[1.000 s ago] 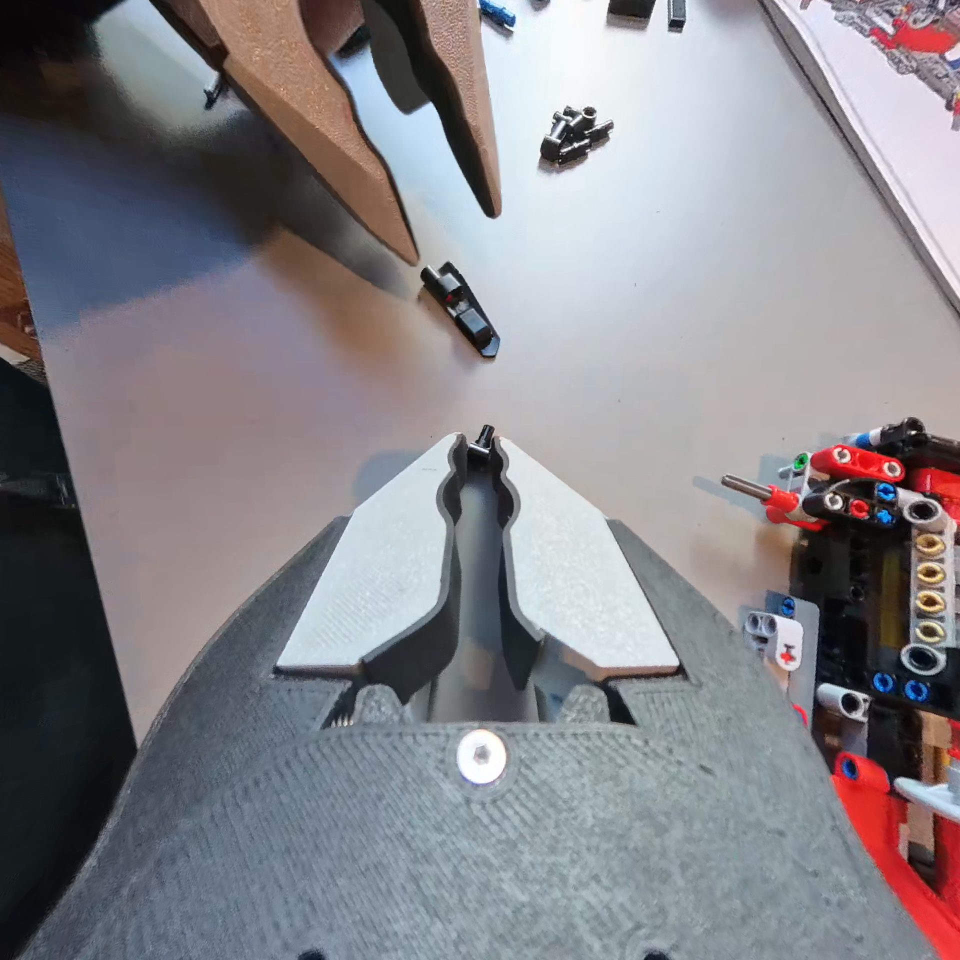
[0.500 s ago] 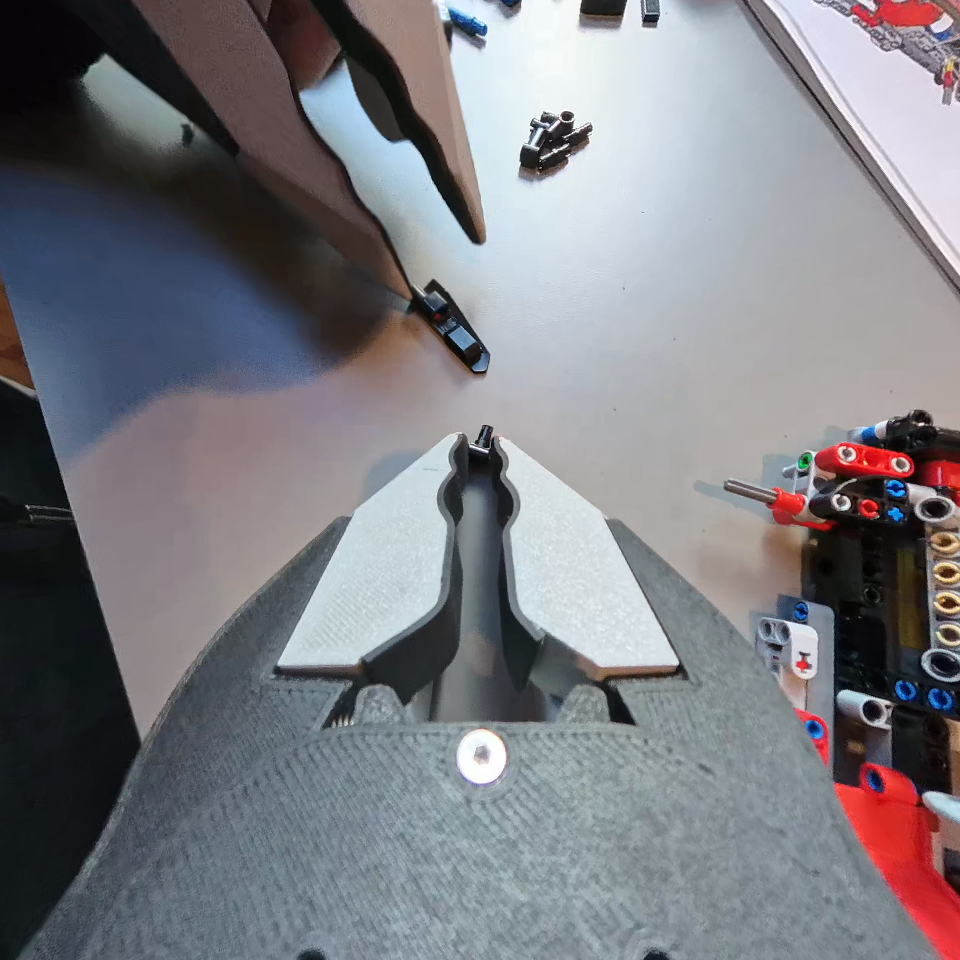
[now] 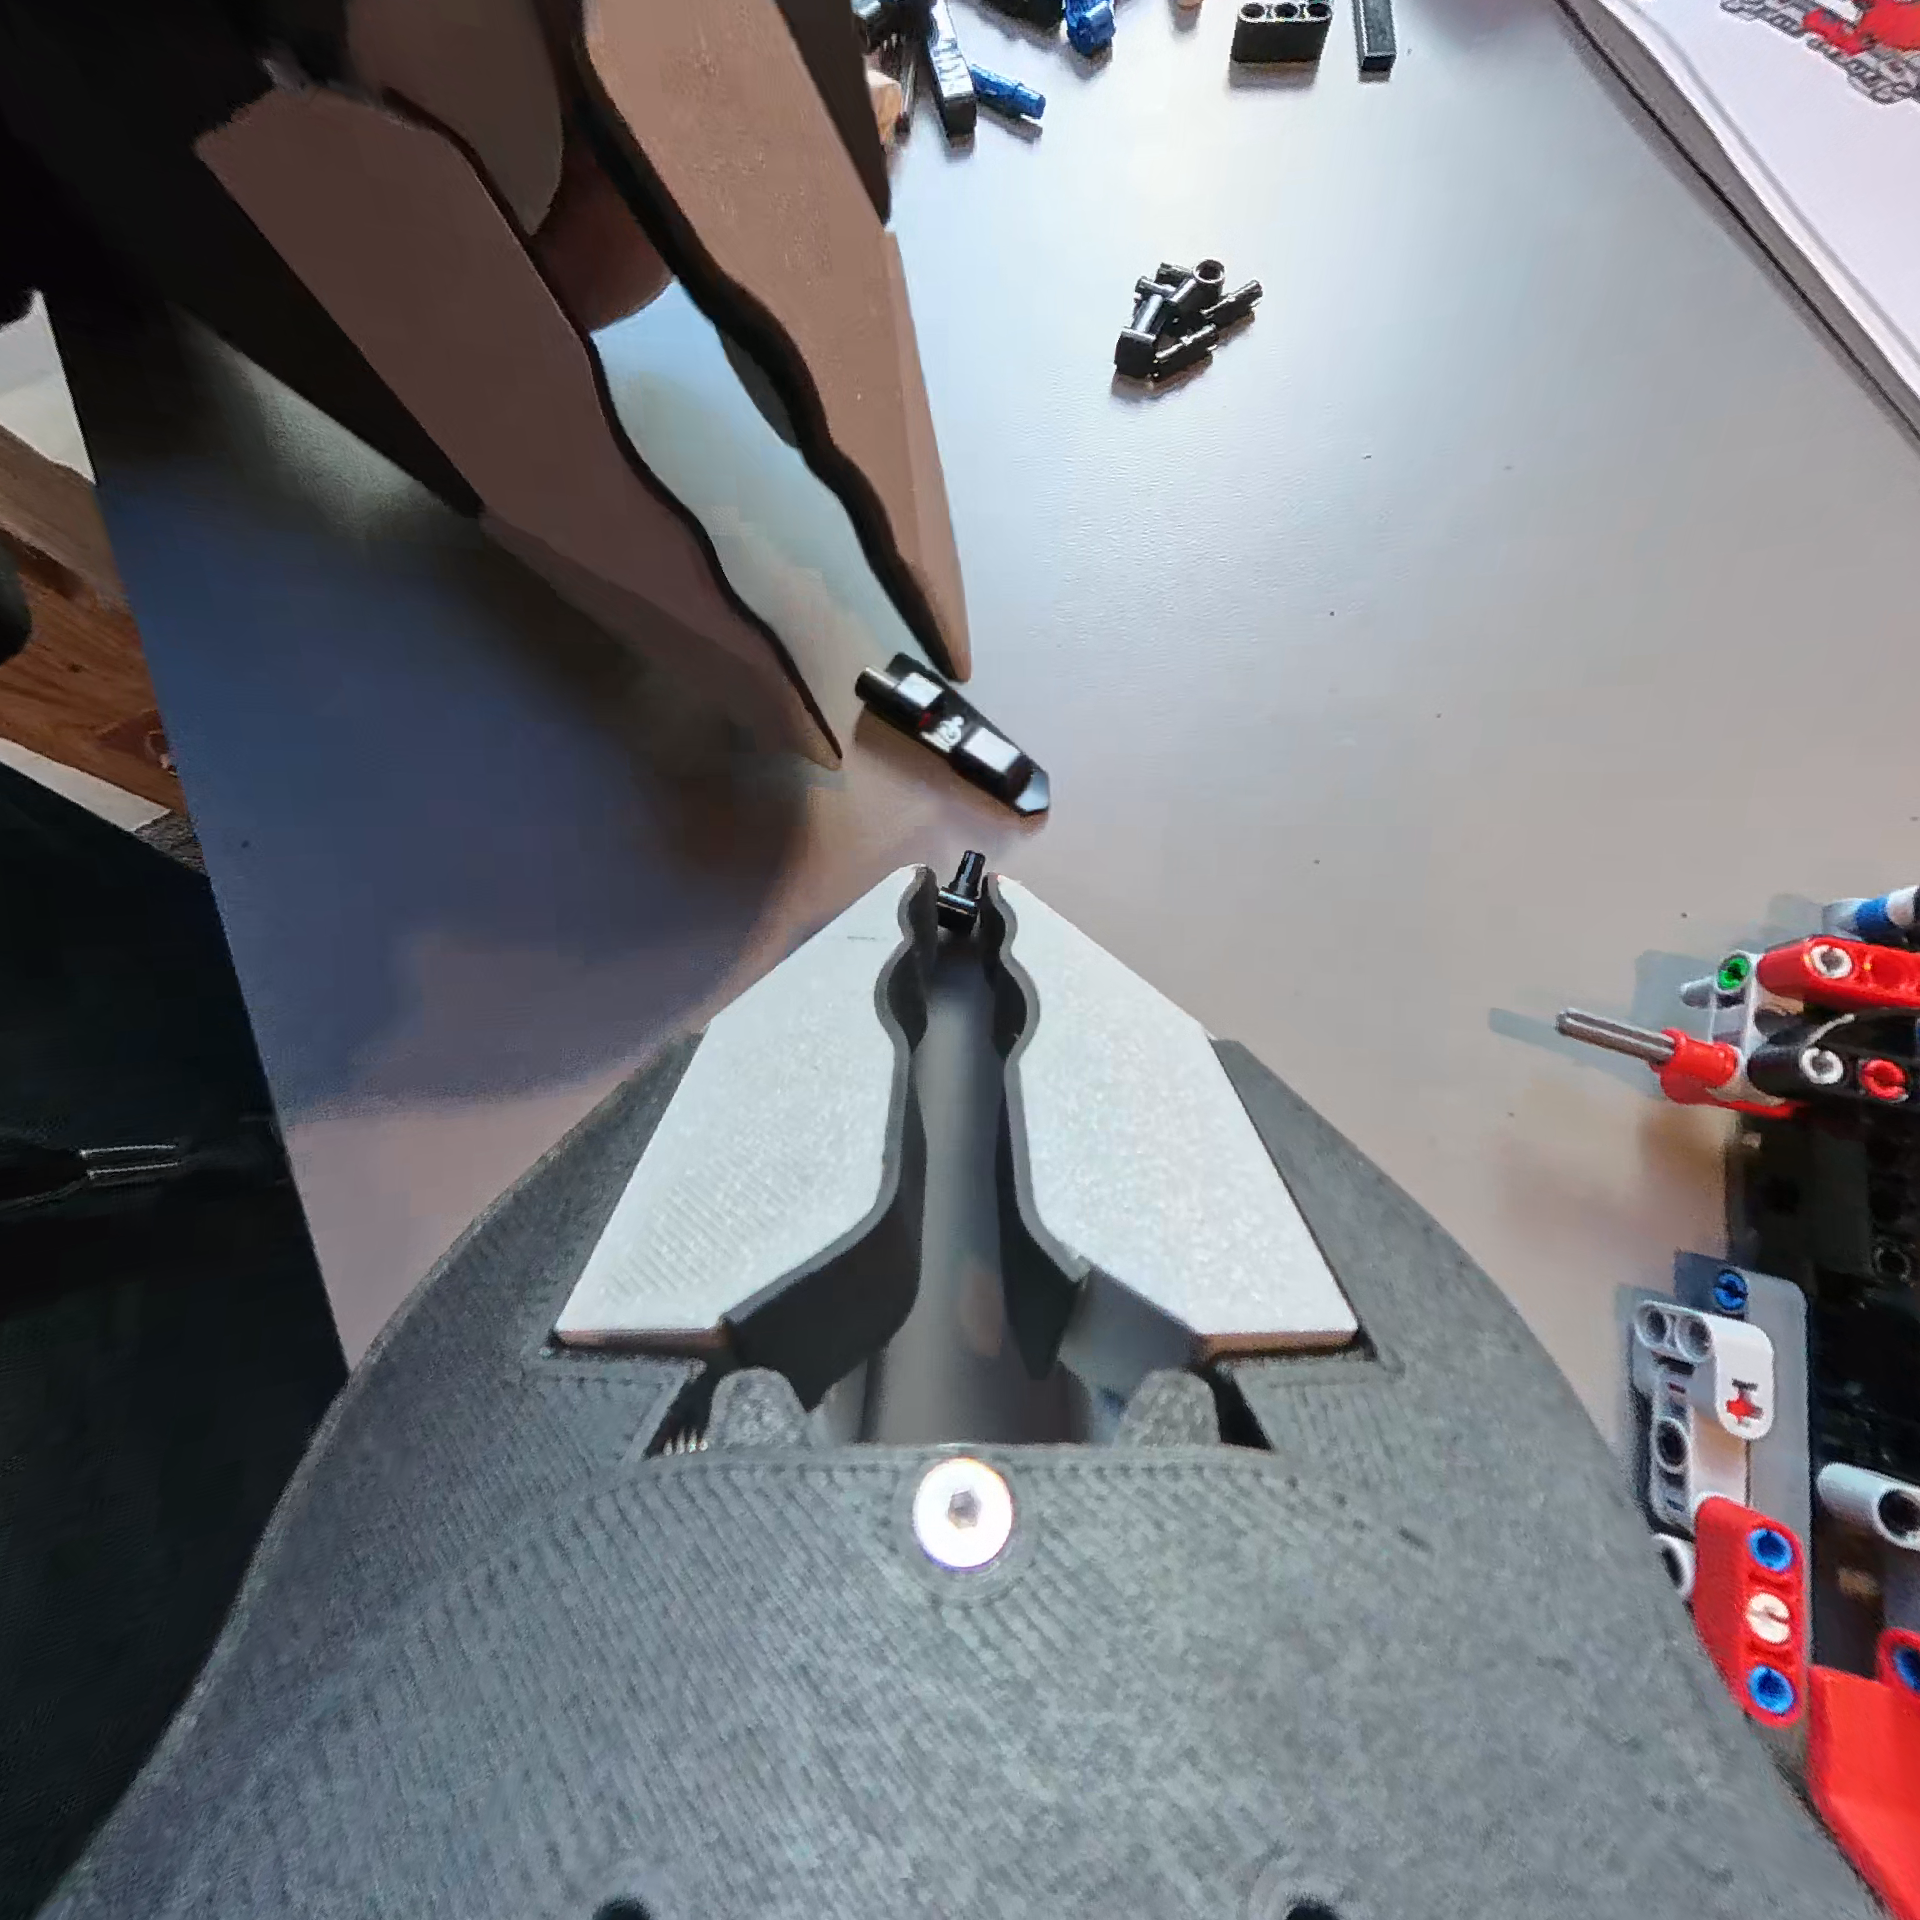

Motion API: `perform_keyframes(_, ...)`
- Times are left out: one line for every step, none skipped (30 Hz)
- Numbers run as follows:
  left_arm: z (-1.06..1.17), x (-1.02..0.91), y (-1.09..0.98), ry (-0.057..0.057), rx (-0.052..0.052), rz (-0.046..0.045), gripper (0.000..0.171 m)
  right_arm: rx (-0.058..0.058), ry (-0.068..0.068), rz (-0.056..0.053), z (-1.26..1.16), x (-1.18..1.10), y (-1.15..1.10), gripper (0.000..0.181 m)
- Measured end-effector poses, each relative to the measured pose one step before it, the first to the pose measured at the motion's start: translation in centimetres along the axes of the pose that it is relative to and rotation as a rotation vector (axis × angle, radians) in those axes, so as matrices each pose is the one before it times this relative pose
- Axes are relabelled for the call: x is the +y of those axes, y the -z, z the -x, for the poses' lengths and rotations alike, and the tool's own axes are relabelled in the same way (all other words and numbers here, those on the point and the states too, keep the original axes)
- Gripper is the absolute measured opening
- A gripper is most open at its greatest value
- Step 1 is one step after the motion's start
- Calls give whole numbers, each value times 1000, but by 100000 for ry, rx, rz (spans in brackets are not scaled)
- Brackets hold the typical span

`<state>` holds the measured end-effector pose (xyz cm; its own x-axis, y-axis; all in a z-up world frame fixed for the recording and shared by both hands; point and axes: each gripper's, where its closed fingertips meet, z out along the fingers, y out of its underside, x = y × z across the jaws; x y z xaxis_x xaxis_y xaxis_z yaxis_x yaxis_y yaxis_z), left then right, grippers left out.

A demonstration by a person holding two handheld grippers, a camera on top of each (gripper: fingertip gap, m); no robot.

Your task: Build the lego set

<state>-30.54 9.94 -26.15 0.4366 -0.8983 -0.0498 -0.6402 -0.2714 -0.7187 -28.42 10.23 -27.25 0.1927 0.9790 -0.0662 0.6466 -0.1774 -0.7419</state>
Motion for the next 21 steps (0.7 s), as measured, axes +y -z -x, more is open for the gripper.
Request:
perform_keyframes(201, -416, 288, 1404, 328, -1972, 21, 171, 150, 237, 27, 4, -37, 5)
perform_keyframes(176, -333, 271, 487, 914, -1608, 20, 99, 258, -29, 40, -39, -47, 5)
perform_keyframes(236, -115, 185, -658, 560, -461, 20, 40, 301, -183, 45, -76, -31, 5)
perform_keyframes(429, 153, 61, -1414, -625, 1200, 20, -45, 202, -84, 27, -68, -56, 5)
perform_keyframes(430, 333, -89, -1465, -797, 2181, 21, -362, 43, 11, 55, -66, -60, 5)
perform_keyframes(199, 383, -216, -895, 527, 2413, 21, -447, -72, -166, 58, -108, -75, 5)
perform_keyframes(-78, 342, -283, -191, 1964, 2140, 21, -196, -45, -297, 41, -130, -76, 5)
perform_keyframes(-115, 260, -293, 289, 1915, 1684, 21, -24, 54, -181, 21, -111, -81, 5)
perform_keyframes(-141, 186, -258, 179, 1634, 1273, 21, 45, 48, 188, -7, -46, -99, 5)
perform_keyframes(-191, 151, -221, -192, 1553, 876, 21, 66, 91, 561, -13, 22, -99, 5)
perform_keyframes(-109, 185, -191, -322, 713, 925, 22, -31, 333, 537, 7, 50, -82, 4)
perform_keyframes(-73, 28, -107, -138, 493, -285, 22, -96, 536, 301, 45, 28, -45, 4)
perform_keyframes(-86, 5, -34, 234, 745, -529, 22, -163, 565, 308, 39, 40, -31, 4)
perform_keyframes(29, -30, -16, 635, 130, -693, 21, -297, 634, 223, 52, 27, -23, 5)
perform_keyframes(128, -16, -1, 563, -656, -459, 18, -301, 595, -49, 42, -15, -1, 4)
perform_keyframes(25, -11, -8, 277, -290, -507, 14, -314, 215, 8, 18, 7, -7, 5)
perform_keyframes(-29, -35, -26, 269, -391, -819, 12, -283, -192, -19, 4, -10, -5, 5)
perform_keyframes(-54, -58, -54, -13, -421, -1132, 12, -192, -226, -20, 2, -2, 3, 5)
perform_keyframes(-87, -68, -52, 7, -303, -1283, 12, -35, -47, -19, 8, -3, -1, 5)
perform_keyframes(-58, -49, -39, 178, -133, -961, 12, 39, 67, -26, 1, -9, -8, 5)
perform_keyframes(-13, -33, -37, 262, -2, -759, 12, -12, 30, -33, 1, -4, -16, 5)
